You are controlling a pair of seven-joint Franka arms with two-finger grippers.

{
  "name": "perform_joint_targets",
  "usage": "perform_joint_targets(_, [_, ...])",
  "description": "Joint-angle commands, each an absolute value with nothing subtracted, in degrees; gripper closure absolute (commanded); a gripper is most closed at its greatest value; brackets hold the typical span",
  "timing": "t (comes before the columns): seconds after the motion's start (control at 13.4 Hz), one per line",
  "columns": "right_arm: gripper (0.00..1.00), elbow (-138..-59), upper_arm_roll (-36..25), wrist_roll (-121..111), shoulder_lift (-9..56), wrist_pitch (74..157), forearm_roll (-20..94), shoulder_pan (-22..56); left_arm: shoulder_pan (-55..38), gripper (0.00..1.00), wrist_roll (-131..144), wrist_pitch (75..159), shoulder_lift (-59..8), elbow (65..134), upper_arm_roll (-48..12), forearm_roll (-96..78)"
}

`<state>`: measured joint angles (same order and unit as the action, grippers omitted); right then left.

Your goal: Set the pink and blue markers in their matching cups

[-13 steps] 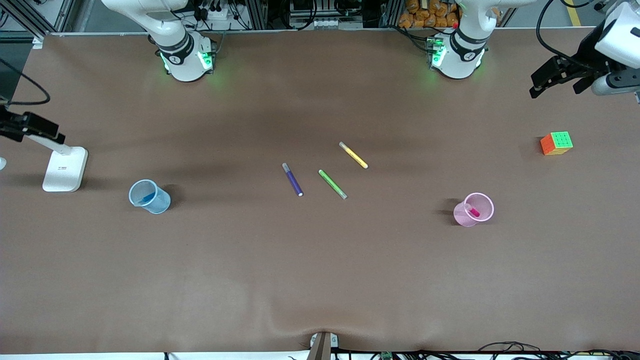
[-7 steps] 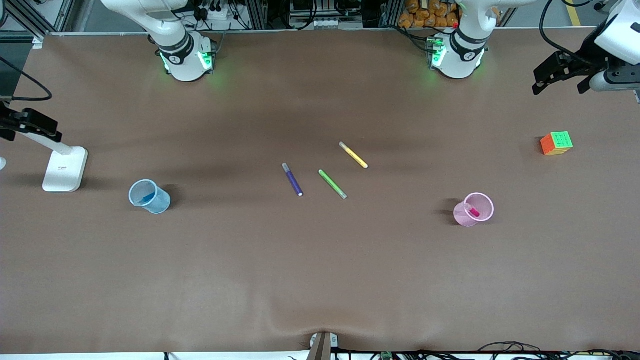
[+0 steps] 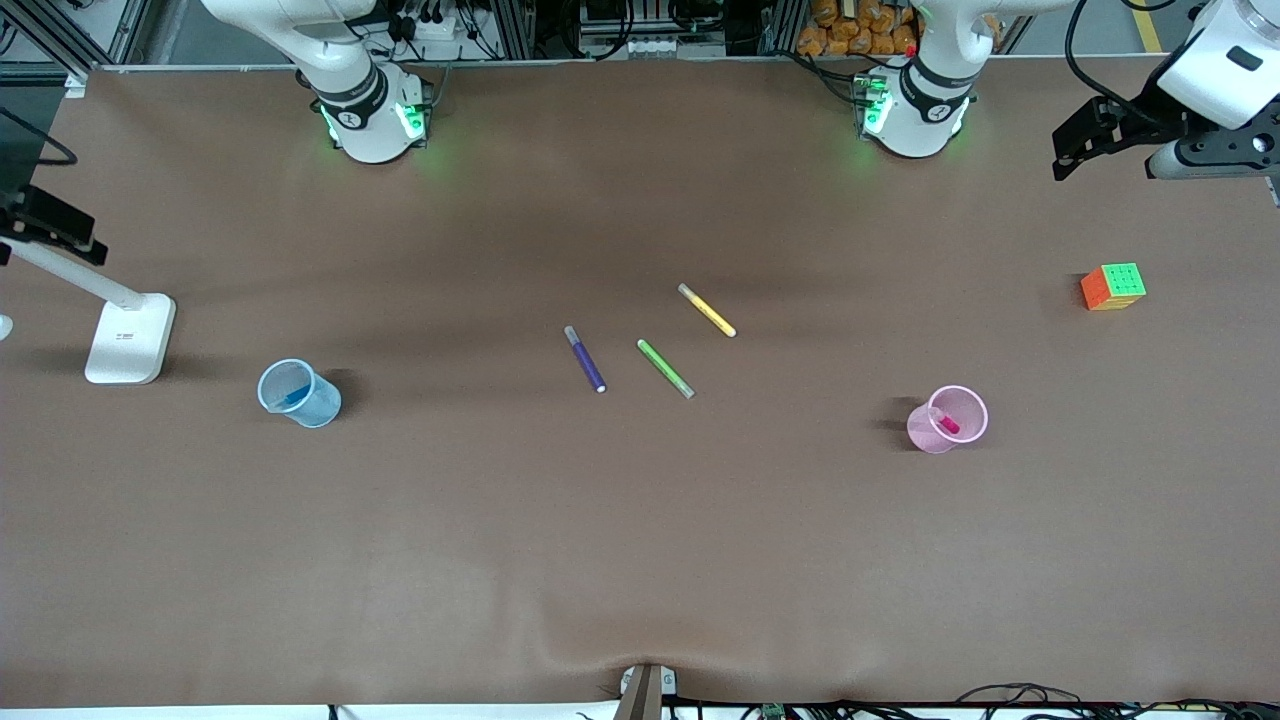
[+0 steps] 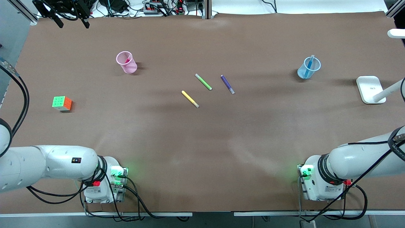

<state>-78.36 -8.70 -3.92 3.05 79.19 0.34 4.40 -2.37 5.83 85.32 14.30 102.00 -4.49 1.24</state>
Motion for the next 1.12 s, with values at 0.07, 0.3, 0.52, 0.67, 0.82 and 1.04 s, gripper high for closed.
perform_joint_targets(0.07, [0.0, -82.34, -8.96, -4.66, -0.78, 79.7, 1.23, 4.57, -2.64, 0.0, 5.98, 84.38, 13.97, 101.25, -4.48, 2.64])
perform_joint_targets(0.3, [0.0, -88.06, -8.7, -4.66, -4.57, 83.23, 0.79, 4.83, -2.46, 0.0, 6.15, 84.29, 14.15, 101.08, -4.48, 2.64])
perform_joint_targets(0.52, [0.0, -86.67, -8.61, -4.66, -4.04, 82.97, 0.79, 4.75, -2.02, 0.0, 6.24, 84.29, 13.89, 100.64, -4.39, 2.55])
perform_joint_targets(0.67, [0.0, -86.57, -8.61, -4.66, -4.04, 83.06, 0.79, 4.83, -1.93, 0.0, 6.15, 84.29, 13.89, 100.37, -4.39, 2.55])
perform_joint_targets(0.82, [0.0, -86.57, -8.61, -4.66, -3.96, 82.97, 0.79, 4.83, -2.02, 0.0, 6.24, 84.29, 13.8, 100.2, -4.39, 2.55])
perform_joint_targets(1.04, [0.0, -86.57, -8.7, -4.66, -3.96, 82.88, 0.79, 4.75, -1.93, 0.0, 6.24, 84.29, 13.18, 99.58, -4.31, 2.46])
